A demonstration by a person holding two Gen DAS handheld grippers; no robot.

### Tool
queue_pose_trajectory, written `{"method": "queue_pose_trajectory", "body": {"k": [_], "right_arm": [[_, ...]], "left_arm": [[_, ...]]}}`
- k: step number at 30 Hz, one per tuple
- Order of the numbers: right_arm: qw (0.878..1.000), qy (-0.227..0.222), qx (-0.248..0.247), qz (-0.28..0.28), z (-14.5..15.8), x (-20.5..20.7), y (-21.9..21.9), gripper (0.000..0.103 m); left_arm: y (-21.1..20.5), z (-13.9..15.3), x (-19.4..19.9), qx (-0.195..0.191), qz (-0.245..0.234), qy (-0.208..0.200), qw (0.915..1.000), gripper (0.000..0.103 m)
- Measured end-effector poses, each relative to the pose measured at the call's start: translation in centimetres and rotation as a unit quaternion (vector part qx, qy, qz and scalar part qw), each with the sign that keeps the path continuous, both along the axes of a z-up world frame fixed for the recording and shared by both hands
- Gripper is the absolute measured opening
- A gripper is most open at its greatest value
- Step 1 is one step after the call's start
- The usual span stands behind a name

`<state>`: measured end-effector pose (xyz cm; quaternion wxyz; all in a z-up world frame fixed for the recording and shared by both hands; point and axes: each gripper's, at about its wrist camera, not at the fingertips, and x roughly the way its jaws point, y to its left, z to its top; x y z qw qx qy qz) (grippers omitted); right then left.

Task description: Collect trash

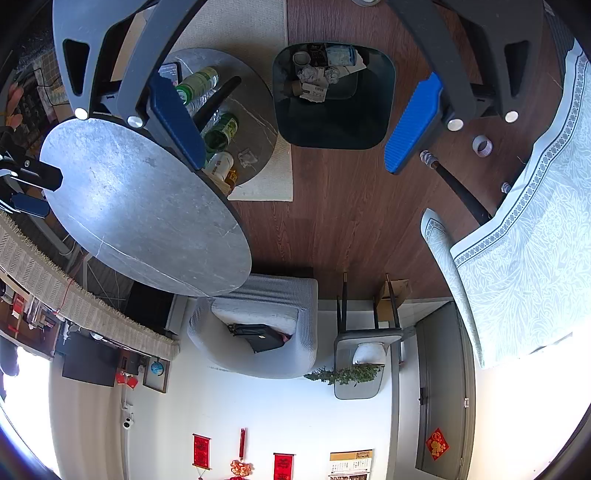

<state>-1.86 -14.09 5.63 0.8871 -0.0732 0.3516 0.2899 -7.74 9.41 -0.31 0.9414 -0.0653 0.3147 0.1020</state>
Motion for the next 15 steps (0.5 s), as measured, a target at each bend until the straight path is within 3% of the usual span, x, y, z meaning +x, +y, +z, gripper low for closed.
{"method": "queue_pose_trajectory", "body": {"k": [15], "right_arm": [[1.000, 0.000, 0.000, 0.000, -0.02, -0.08, 0.11, 0.100]], "left_arm": [[-0.22, 0.13, 0.01, 0.003, -0.001, 0.000, 1.0000, 0.099]]}}
